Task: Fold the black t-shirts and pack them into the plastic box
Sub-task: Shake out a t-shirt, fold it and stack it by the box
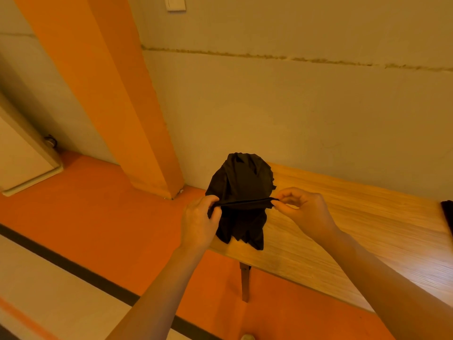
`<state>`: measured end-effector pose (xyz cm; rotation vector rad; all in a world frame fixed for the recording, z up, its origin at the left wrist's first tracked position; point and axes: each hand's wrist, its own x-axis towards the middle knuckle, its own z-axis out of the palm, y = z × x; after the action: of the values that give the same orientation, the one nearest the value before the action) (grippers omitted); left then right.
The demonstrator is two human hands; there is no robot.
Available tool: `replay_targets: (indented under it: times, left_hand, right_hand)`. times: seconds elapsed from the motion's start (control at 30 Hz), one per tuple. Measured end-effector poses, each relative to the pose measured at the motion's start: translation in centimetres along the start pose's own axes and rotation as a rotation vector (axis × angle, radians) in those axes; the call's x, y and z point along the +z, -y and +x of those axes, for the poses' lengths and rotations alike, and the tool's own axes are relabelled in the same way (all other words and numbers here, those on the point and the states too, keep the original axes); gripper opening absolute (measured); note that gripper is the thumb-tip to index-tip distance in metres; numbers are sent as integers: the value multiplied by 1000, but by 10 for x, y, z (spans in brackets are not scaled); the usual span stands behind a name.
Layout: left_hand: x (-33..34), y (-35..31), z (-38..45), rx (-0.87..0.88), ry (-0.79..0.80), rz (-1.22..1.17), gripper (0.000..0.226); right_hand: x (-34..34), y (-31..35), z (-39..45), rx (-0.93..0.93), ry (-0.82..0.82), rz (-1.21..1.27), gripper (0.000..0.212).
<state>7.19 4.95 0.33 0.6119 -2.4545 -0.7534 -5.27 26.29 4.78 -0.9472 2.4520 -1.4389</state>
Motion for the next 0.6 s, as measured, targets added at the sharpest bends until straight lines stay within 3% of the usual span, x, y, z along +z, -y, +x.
replay_targets:
  times: [0.17, 0.3, 0.4, 0.6]
  left_hand:
    - [-7, 3, -4, 19, -54, 107, 14]
    - [-9, 4, 1, -127, -13, 137, 17]
    - [-9, -2, 3, -183, 15, 21, 18]
    - [-10, -41, 8, 146, 123, -216, 21]
  right_hand:
    - [-3, 4, -4, -73, -24, -28, 19]
    - [-3, 7, -3, -113, -26, -34, 18]
    - [-4, 8, 0, -101, -63, -8, 18]
    - [5, 17, 5, -158, 26, -122, 24]
